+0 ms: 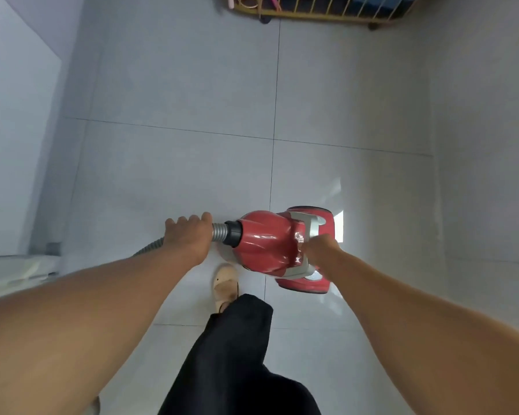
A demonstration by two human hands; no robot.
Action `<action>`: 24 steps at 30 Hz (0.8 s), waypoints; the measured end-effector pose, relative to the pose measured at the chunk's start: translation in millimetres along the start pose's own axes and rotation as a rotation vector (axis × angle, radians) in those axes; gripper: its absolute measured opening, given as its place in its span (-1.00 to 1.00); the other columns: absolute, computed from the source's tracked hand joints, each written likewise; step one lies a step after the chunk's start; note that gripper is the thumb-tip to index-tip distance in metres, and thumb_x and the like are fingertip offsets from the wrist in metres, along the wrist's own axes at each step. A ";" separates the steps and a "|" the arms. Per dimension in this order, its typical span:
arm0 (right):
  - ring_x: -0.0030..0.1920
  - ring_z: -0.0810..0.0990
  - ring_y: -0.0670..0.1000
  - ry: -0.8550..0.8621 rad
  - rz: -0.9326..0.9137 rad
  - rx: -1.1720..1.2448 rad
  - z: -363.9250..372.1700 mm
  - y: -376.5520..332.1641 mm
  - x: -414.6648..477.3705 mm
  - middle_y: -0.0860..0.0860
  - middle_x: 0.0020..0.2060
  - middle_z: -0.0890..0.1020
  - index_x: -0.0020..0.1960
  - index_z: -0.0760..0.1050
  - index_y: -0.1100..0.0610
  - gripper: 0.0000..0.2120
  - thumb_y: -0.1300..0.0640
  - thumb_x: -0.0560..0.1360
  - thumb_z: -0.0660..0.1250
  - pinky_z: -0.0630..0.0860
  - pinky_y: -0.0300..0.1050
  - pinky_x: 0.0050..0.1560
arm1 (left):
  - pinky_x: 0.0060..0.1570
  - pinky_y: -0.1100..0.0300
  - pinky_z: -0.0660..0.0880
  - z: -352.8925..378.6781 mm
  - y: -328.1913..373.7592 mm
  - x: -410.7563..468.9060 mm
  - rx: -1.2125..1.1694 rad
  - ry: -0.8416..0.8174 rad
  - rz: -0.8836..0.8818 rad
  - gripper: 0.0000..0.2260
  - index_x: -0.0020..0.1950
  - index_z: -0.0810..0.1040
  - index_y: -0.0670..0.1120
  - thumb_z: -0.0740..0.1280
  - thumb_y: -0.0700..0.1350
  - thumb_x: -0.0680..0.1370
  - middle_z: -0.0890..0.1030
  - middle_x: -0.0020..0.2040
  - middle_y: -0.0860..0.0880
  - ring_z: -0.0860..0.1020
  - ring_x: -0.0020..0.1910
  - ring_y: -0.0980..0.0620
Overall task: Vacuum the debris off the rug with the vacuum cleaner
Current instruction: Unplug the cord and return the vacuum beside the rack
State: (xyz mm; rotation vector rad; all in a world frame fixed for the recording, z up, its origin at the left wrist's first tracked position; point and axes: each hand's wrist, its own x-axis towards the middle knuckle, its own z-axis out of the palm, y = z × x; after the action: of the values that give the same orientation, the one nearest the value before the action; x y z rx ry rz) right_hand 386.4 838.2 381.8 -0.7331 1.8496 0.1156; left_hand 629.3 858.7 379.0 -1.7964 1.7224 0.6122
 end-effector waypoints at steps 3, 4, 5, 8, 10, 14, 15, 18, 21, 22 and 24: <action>-0.24 0.45 0.00 0.014 -0.021 -0.020 -42.9 -50.9 32.0 0.04 -0.22 0.48 -0.31 0.35 0.05 -0.72 0.20 0.56 0.28 0.43 -0.18 -0.21 | 0.12 0.04 0.33 -54.0 16.5 49.9 0.008 0.011 0.018 -0.66 0.28 0.30 -0.09 0.20 -0.27 0.52 0.49 0.11 -0.07 0.46 0.11 -0.08; -0.19 0.46 0.01 0.019 -0.027 -0.018 -53.2 -62.8 40.2 0.06 -0.17 0.49 -0.31 0.35 0.05 -0.72 0.19 0.55 0.28 0.43 -0.15 -0.15 | 0.13 0.03 0.33 -68.4 19.8 64.2 0.024 0.014 0.013 -0.65 0.28 0.30 -0.09 0.20 -0.28 0.51 0.48 0.11 -0.07 0.46 0.12 -0.08; -0.21 0.46 0.01 0.023 -0.032 -0.009 -71.7 -81.4 55.1 0.06 -0.17 0.49 -0.32 0.35 0.05 -0.72 0.19 0.56 0.28 0.44 -0.13 -0.13 | 0.14 0.03 0.33 -91.8 26.6 86.7 0.034 0.018 0.010 -0.64 0.28 0.30 -0.09 0.19 -0.29 0.51 0.48 0.12 -0.07 0.45 0.12 -0.08; -0.34 0.38 -0.08 0.019 -0.030 0.032 -116.2 -124.8 79.9 0.00 -0.30 0.43 -0.31 0.33 0.06 -0.70 0.20 0.57 0.26 0.41 -0.19 -0.26 | 0.15 0.02 0.31 -149.2 45.6 134.0 0.028 0.015 0.023 -0.65 0.29 0.30 -0.10 0.19 -0.29 0.51 0.48 0.14 -0.09 0.45 0.15 -0.10; -0.35 0.38 -0.10 0.007 -0.022 0.054 -141.1 -145.2 95.5 0.00 -0.29 0.43 -0.30 0.33 0.07 -0.71 0.21 0.57 0.26 0.42 -0.20 -0.26 | 0.15 0.02 0.30 -180.3 56.0 157.1 0.038 0.009 0.032 -0.66 0.30 0.30 -0.10 0.19 -0.26 0.53 0.48 0.17 -0.10 0.44 0.17 -0.11; -0.36 0.38 -0.09 -0.013 -0.017 0.079 -198.2 -202.4 132.4 0.00 -0.30 0.43 -0.31 0.33 0.06 -0.71 0.21 0.57 0.26 0.38 -0.25 -0.33 | 0.17 0.01 0.31 -243.4 81.4 217.6 0.011 0.003 0.000 -0.65 0.33 0.29 -0.09 0.22 -0.23 0.56 0.46 0.20 -0.11 0.41 0.21 -0.12; -0.36 0.38 -0.08 -0.018 -0.029 0.078 -207.8 -214.3 141.5 0.00 -0.32 0.42 -0.31 0.34 0.06 -0.71 0.21 0.57 0.26 0.38 -0.24 -0.33 | 0.19 0.01 0.31 -255.6 84.0 230.8 0.029 -0.002 -0.009 -0.64 0.34 0.28 -0.10 0.22 -0.24 0.55 0.46 0.21 -0.11 0.41 0.22 -0.12; -0.33 0.40 -0.03 0.007 -0.012 0.083 -246.1 -253.2 173.6 -0.01 -0.33 0.40 -0.31 0.33 0.06 -0.71 0.21 0.56 0.26 0.40 -0.19 -0.29 | 0.19 0.00 0.31 -298.2 103.8 276.3 0.013 -0.006 -0.009 -0.63 0.33 0.29 -0.10 0.22 -0.26 0.54 0.47 0.20 -0.11 0.41 0.23 -0.12; -0.11 0.45 0.07 0.018 0.004 0.076 -275.6 -285.2 201.1 0.04 -0.26 0.46 -0.31 0.33 0.06 -0.72 0.18 0.56 0.28 0.48 -0.03 -0.01 | 0.14 0.01 0.32 -329.6 118.7 317.8 0.008 -0.007 0.015 -0.66 0.31 0.30 -0.10 0.23 -0.24 0.55 0.48 0.19 -0.11 0.43 0.21 -0.12; -0.08 0.45 0.07 0.031 0.009 0.084 -289.1 -301.7 215.1 0.07 -0.22 0.48 -0.31 0.33 0.06 -0.72 0.17 0.56 0.28 0.47 -0.03 0.03 | 0.11 0.02 0.33 -346.6 124.5 336.6 0.001 -0.012 0.021 -0.67 0.30 0.31 -0.10 0.23 -0.24 0.54 0.48 0.17 -0.10 0.44 0.20 -0.12; -0.07 0.46 0.06 0.036 0.014 0.077 -312.1 -330.0 237.4 0.04 -0.25 0.48 -0.31 0.34 0.05 -0.72 0.15 0.56 0.28 0.47 -0.06 -0.01 | 0.08 0.04 0.33 -369.1 132.6 371.1 0.020 0.001 0.022 -0.67 0.29 0.31 -0.10 0.22 -0.25 0.54 0.49 0.15 -0.10 0.45 0.17 -0.11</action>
State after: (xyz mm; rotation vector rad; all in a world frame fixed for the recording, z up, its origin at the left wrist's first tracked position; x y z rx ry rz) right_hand 255.9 342.5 385.8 -0.6730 1.8830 0.0405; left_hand 499.4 334.8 387.1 -1.7665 1.7453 0.6007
